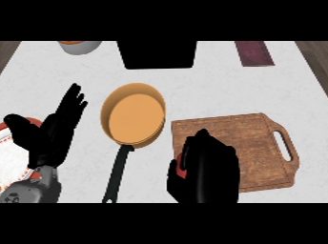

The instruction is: Pick the bell pepper from the cutting board and place it in the pot

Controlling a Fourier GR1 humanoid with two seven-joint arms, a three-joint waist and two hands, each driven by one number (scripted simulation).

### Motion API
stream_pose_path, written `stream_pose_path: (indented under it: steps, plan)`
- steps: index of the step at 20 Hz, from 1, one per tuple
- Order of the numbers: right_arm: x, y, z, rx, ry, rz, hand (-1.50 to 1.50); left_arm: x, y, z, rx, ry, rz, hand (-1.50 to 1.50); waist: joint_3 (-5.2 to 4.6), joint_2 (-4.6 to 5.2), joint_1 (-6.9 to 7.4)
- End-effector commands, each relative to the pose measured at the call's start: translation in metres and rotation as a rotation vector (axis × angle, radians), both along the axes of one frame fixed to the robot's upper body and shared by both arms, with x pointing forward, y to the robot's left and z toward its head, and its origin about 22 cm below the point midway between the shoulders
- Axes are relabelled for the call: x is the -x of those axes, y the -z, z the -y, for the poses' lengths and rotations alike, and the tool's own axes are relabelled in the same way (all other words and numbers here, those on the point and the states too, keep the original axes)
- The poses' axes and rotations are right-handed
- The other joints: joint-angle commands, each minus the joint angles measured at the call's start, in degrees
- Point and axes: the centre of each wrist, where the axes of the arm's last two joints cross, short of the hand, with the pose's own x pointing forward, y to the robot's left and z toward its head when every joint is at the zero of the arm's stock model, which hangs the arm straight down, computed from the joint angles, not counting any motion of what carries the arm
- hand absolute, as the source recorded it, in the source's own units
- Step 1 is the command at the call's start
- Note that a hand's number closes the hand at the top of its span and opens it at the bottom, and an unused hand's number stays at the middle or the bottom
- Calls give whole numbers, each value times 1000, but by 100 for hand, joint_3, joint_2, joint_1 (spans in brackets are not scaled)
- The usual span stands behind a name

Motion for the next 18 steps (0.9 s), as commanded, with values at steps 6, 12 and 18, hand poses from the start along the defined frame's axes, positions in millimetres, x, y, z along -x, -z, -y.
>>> stream_pose_path:
  steps: [6, 12, 18]
  plan:
    - [38, -77, -13, 21, 86, 262, 150, -3, -9, 5, 0, 32, -7, 0, -4, 22, 168]
    - [18, -108, -16, -10, 74, 317, 150, -4, -5, 9, -4, 51, 22, 0, -13, 59, 297]
    - [-26, -120, -23, -36, 140, 254, 150, -9, -7, 14, -9, 87, 13, 0, -9, 122, 439]
